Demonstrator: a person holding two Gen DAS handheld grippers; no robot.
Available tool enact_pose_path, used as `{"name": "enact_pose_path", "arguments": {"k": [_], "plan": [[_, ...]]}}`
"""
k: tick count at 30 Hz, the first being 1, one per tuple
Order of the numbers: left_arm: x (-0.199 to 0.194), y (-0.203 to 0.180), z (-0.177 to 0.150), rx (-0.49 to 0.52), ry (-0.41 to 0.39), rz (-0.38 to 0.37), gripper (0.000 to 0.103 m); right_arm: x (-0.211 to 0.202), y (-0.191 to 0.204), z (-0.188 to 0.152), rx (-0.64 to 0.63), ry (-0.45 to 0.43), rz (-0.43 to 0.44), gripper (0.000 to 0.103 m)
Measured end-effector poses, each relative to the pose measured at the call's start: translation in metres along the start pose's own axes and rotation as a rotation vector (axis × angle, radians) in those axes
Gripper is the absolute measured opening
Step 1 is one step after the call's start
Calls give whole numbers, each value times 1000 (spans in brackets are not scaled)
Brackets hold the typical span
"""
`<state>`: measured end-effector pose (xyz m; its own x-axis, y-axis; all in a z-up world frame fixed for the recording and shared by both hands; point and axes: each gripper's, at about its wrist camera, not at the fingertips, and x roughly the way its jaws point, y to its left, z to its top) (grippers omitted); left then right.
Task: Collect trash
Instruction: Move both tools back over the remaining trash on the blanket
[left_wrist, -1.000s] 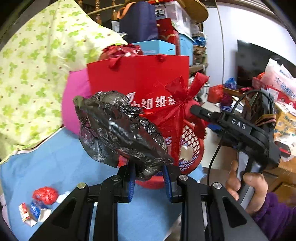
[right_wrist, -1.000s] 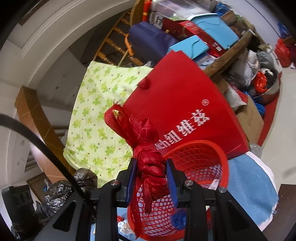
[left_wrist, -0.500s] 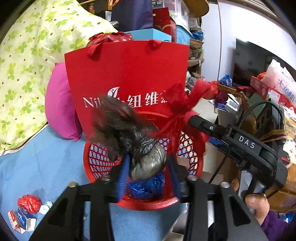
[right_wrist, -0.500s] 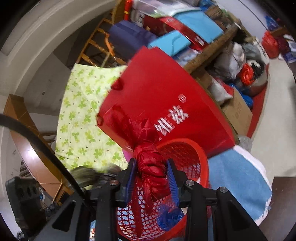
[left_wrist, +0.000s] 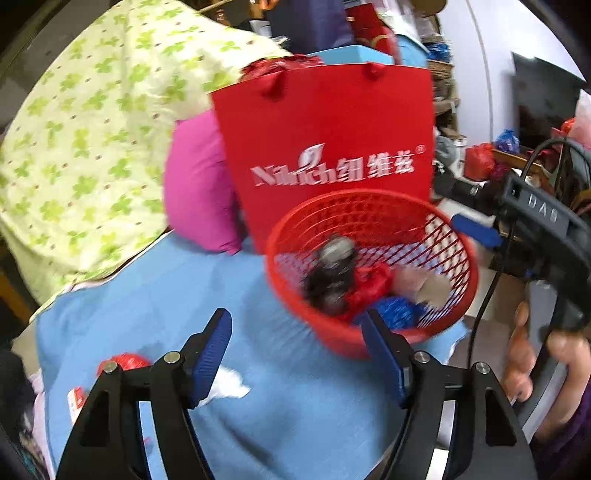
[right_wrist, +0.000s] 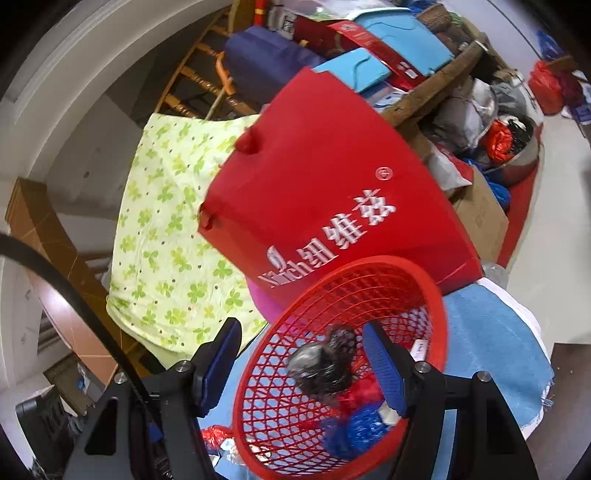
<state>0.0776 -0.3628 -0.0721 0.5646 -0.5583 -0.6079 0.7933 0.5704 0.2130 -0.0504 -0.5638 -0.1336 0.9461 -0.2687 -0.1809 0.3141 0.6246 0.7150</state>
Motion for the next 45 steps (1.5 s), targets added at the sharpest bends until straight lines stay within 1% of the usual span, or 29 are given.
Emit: {"name": "enact_pose_path", "arguments": {"k": [2,5,8,12,14,17,19,22,30,37,40,45], "plan": [[-7,15,-14,-28,8,22,78,1,12,-5,-33,-5,11,72],[-14,37,-37,-78,34,48,78,-1,38,-14,-119,-30,33,72],[-18,67,-70,-158,95,83,78,-5,70,-30,-241,-61,71,72],[-23,103,-108,-264,158,127,78,-1,109,-54,-375,-58,119,73],[-28,115,-123,-300,170,146,78,4,132,-72,-446,-29,156,73],[-35,136,-147,-357,187,186,78,16,155,-95,-503,31,196,73],[-39,149,-163,-392,198,215,78,25,164,-107,-524,71,211,73],[-43,164,-180,-436,206,234,78,40,177,-127,-535,141,230,73],[-40,198,-221,-554,241,257,78,73,191,-162,-563,276,210,73],[-37,220,-242,-636,246,295,78,104,200,-196,-604,433,187,73],[-37,230,-253,-683,242,295,78,112,201,-208,-620,470,182,73],[-29,238,-268,-726,242,308,78,122,202,-218,-620,517,170,73]]}}
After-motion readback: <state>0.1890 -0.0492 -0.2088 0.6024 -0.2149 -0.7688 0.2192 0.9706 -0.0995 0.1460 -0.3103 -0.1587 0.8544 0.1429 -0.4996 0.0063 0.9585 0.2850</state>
